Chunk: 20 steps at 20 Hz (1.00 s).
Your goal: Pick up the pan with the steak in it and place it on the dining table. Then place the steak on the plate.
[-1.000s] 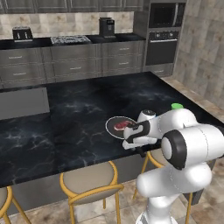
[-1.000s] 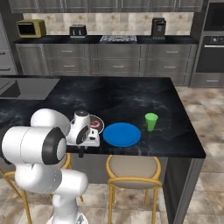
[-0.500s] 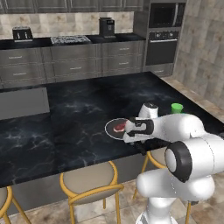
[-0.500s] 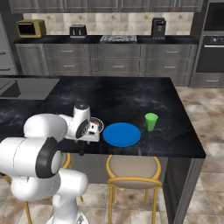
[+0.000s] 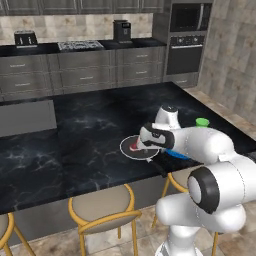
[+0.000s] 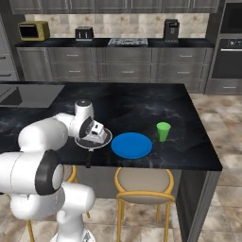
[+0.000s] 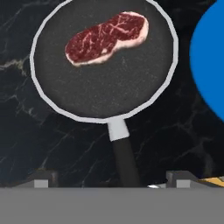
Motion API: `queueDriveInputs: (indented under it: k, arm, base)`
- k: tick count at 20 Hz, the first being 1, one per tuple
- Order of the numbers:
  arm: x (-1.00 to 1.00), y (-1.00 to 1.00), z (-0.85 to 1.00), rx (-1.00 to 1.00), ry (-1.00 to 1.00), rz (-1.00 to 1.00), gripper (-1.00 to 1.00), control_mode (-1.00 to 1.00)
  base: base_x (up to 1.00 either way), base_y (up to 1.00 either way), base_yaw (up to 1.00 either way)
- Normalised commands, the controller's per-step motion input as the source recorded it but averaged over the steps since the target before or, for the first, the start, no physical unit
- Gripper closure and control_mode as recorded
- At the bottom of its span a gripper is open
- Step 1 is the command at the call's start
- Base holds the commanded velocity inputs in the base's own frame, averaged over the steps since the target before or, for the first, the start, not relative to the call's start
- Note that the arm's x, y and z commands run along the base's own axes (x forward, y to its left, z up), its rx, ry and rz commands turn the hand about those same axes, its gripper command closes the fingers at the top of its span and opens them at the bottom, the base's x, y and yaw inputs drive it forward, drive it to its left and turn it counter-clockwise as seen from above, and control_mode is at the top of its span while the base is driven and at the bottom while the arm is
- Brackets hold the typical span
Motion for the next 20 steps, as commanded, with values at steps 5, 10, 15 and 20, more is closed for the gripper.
queueDriveInputs:
  k: [5, 10, 15, 20]
  arm:
    - [0.82, 0.22, 0.02, 0.00, 0.03, -0.14, -1.00, -1.00]
    - [0.66, 0.05, -0.02, 0.00, 0.00, -0.06, -1.00, -1.00]
    - [0.02, -0.04, 0.00, 0.00, 0.01, -0.03, -1.00, -1.00]
    - [0.05, -0.03, -0.04, 0.00, -0.03, -0.27, -1.00, -1.00]
  base:
    - [0.00, 0.00, 0.00]
    - [0.00, 0.00, 0.00]
    - [0.00, 0.00, 0.00]
    - [0.00, 0.00, 0.00]
